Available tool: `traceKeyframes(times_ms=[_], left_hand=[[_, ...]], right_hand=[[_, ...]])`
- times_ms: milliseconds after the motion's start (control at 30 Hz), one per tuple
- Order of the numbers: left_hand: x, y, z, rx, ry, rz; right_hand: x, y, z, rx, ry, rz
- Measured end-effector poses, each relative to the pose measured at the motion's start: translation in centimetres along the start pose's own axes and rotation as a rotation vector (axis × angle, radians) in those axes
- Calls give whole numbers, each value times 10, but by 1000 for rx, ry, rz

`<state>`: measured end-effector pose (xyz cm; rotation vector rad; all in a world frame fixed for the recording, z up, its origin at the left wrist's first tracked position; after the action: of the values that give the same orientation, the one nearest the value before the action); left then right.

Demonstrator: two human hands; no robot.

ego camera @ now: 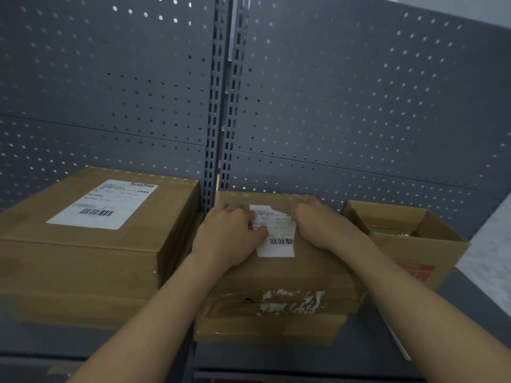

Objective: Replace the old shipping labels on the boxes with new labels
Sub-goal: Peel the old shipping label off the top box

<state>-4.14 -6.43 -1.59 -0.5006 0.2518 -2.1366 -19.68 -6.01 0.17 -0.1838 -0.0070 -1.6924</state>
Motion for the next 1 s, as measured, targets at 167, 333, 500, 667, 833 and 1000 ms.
traceKeyframes(times_ms=[167, 333, 500, 667, 833, 1000], left_hand=[[0, 1, 0, 2, 0, -1], [1, 2, 0, -6, -3, 0], [1, 4, -1, -16, -2, 7], [0, 1, 1, -12, 0, -7], [0, 1, 2, -11, 3, -13], [0, 1, 2, -11, 9, -12]], right_hand=[[-2, -8, 1, 211, 18, -18], [-7, -25, 8, 526, -19, -75], [-15, -30, 13, 579, -50, -76], [-14, -35, 13, 578, -86, -86], [-8, -43, 13, 648, -142, -70], [-7, -51, 10, 805, -175, -68]])
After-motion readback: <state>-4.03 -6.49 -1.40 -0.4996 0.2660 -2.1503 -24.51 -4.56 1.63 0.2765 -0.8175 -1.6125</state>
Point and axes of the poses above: each hand's wrist, its own x-axis towards the middle knuckle, its own z-axis out of the back of the hand, y = z × x, the point moved 7 cm from there along x, towards the middle knuckle, and after that the axes turned 10 degrees about -z, right-handed, at the moved point
